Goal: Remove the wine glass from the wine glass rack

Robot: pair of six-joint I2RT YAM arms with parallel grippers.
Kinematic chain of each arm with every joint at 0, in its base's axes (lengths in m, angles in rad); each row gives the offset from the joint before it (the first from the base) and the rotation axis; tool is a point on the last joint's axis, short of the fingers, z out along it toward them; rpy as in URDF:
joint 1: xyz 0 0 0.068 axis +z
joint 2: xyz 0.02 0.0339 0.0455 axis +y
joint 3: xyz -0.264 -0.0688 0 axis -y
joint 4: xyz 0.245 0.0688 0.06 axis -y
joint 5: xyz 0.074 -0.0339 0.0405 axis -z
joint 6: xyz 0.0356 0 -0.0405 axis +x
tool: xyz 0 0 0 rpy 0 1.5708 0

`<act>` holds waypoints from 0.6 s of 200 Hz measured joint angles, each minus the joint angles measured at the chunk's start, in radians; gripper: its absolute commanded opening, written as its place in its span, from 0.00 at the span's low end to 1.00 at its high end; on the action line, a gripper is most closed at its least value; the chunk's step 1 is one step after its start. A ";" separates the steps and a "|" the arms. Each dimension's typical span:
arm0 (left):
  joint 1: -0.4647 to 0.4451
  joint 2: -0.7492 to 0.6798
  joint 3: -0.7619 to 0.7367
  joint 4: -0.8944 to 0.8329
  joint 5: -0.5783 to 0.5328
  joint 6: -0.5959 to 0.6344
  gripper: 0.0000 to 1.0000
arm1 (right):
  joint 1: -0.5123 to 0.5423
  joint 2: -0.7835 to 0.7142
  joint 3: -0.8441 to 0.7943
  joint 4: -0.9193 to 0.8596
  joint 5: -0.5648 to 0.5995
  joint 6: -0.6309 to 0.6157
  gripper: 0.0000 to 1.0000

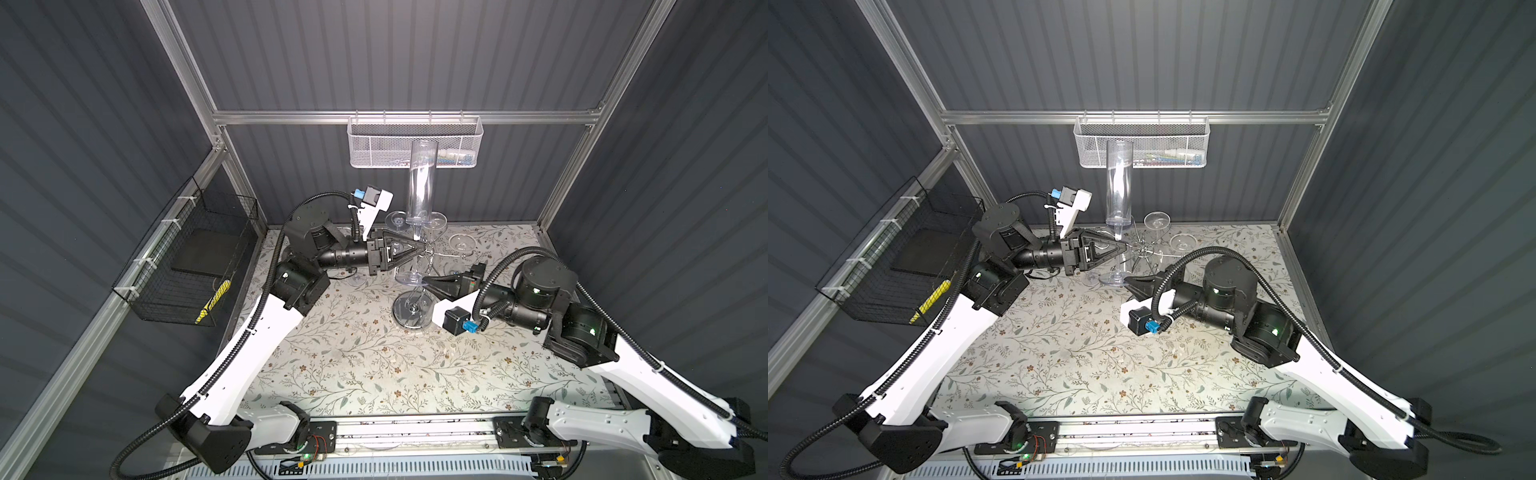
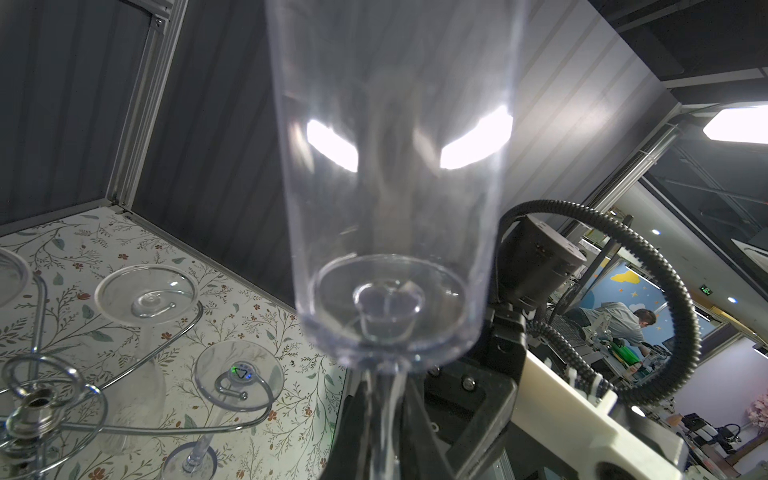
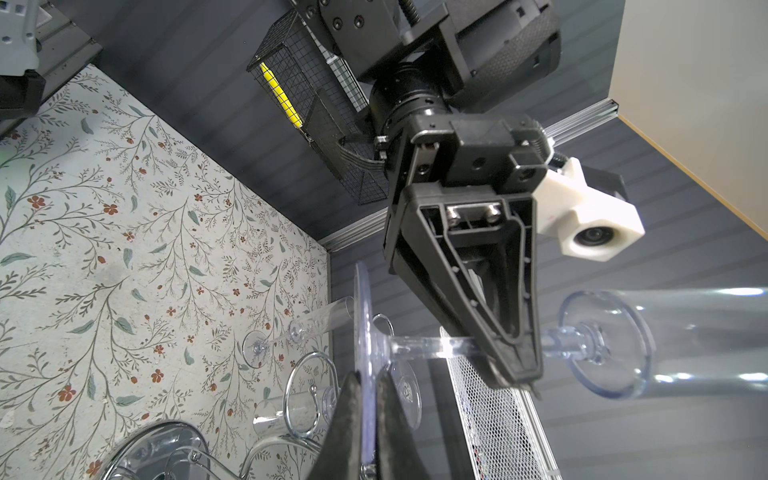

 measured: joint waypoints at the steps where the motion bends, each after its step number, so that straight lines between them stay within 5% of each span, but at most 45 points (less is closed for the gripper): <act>1: 0.000 0.000 0.000 0.000 0.000 0.000 0.12 | 0.000 0.000 0.000 0.000 0.000 0.000 0.00; 42: 0.000 -0.001 -0.009 0.006 -0.011 0.001 0.06 | 0.006 0.003 0.000 0.002 0.015 0.000 0.00; 72: -0.002 -0.007 -0.031 0.012 -0.026 0.004 0.02 | 0.009 0.004 -0.012 0.029 0.033 0.011 0.65; 80: -0.002 -0.008 -0.035 0.012 -0.031 0.006 0.01 | 0.011 0.000 -0.023 0.055 0.037 0.011 0.97; 120: -0.007 -0.027 -0.045 0.008 -0.089 0.036 0.00 | 0.015 -0.029 -0.061 0.124 0.046 0.049 0.99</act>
